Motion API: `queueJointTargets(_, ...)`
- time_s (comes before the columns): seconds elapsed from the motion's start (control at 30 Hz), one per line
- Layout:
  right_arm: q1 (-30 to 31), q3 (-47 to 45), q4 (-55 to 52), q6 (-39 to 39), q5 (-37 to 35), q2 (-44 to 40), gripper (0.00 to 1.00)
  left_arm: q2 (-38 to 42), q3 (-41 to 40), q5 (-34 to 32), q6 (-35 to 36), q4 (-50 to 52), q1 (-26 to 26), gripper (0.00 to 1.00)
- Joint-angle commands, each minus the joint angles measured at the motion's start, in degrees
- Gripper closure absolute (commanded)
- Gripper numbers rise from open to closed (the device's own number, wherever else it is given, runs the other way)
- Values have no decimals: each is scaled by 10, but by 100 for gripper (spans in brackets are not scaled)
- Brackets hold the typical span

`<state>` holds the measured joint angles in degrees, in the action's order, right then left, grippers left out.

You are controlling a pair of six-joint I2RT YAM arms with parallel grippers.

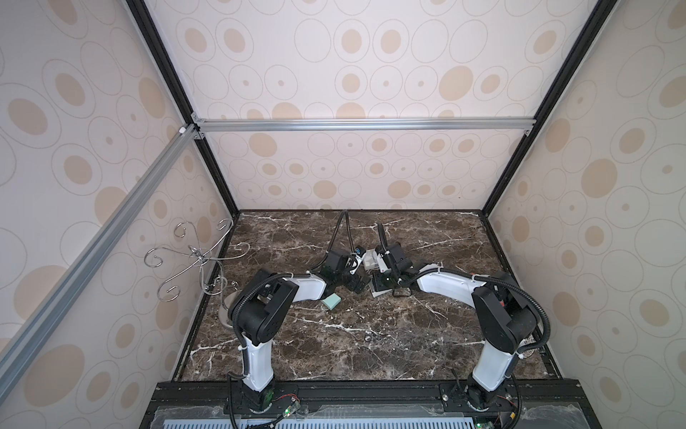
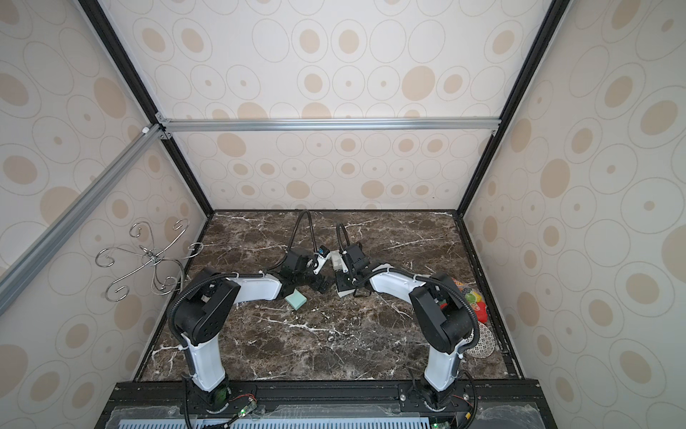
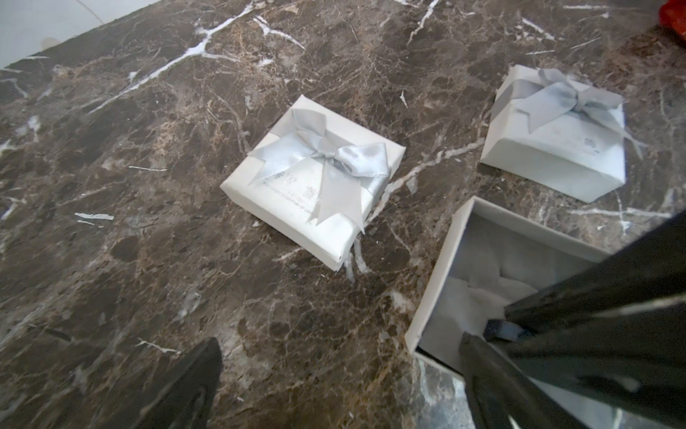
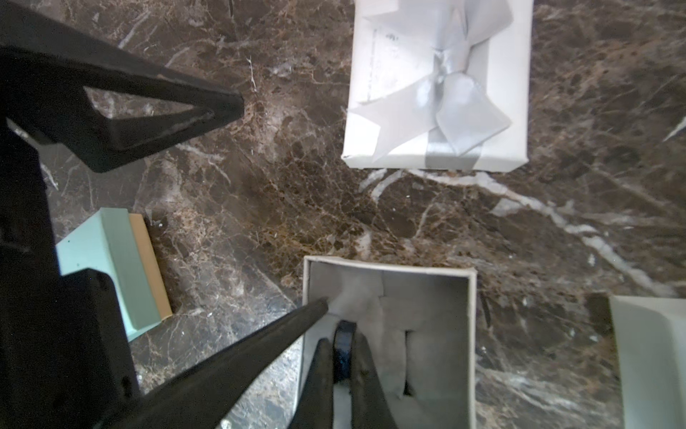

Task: Take the rings out of the lift-off lid box
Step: Take out the ring from the jewelry box.

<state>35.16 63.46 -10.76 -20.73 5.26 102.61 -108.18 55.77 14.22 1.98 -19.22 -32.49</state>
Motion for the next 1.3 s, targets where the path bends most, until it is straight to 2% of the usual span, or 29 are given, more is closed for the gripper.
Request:
queueJointTargets(0.0, -4, -10, 17, -10, 7, -24, 100, -1, 10, 1, 3, 0, 3, 0)
queueJointTargets(1.27, -7, -85, 127, -38, 4, -67, 100, 5, 7, 0, 3, 0, 5, 0)
